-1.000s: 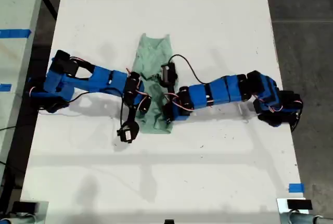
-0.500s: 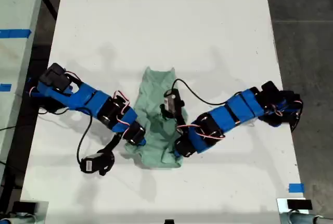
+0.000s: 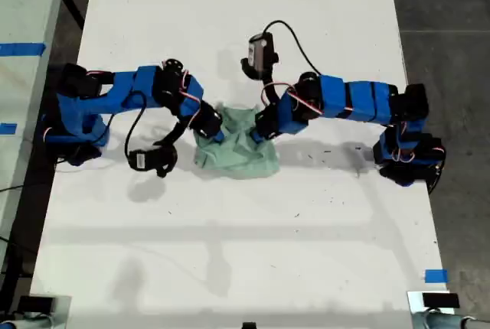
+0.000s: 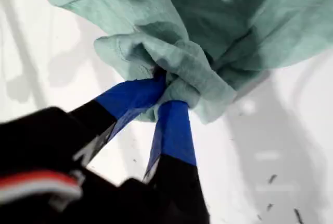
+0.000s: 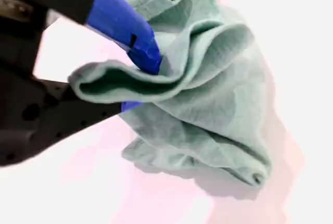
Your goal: Fold tshirt
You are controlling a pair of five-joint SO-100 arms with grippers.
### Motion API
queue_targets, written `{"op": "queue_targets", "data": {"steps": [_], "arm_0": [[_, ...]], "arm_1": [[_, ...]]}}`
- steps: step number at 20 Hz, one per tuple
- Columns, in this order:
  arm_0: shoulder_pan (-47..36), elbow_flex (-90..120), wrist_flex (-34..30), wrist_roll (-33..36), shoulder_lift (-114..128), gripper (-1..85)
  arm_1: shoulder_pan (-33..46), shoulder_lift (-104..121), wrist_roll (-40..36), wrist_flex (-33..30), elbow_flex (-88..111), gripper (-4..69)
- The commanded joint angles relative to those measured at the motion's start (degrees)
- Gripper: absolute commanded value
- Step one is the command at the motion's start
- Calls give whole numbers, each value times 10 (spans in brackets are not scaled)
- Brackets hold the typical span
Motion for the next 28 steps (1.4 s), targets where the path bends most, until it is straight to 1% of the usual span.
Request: {"op": "queue_targets", "data": {"steps": [1,3,5,7,8,9,11,12,13,14,15,17,20,22,23,25,27,28], "arm_0": [[-101,7,2,76,46,0],[-149,54,-25,113,29,0],[-191,90,-53,117,-16,0],[-233,89,-66,113,-91,33],[-258,81,-74,112,-137,69],[-282,58,-74,110,-189,99],[-317,31,-71,102,-246,181],[-329,28,-62,95,-244,213],[-330,28,-48,94,-223,225],[-325,29,-33,94,-189,226],[-320,29,-18,93,-148,224],[-308,29,13,91,-45,213],[-277,43,47,91,112,185],[-239,73,72,77,185,163],[-217,111,71,61,222,155],[-171,228,34,30,305,123],[-134,391,-38,-11,414,67],[-117,487,-91,-33,479,49]], "arm_1": [[67,55,-83,-25,23,-21],[105,55,-116,-69,72,-21],[146,56,-126,-124,142,-22],[199,52,-115,-195,232,-19],[229,40,-106,-233,273,81],[256,16,-104,-251,294,159],[284,-17,-99,-259,304,234],[287,-15,-93,-251,304,267],[285,-4,-84,-230,297,291],[284,13,-79,-207,288,311],[282,38,-76,-178,276,317],[278,112,-69,-129,264,314],[267,250,-48,-37,259,311],[244,352,-18,8,287,301],[229,406,6,20,315,296],[197,516,61,30,395,280],[148,617,125,27,485,268],[115,657,159,19,530,266]]}}
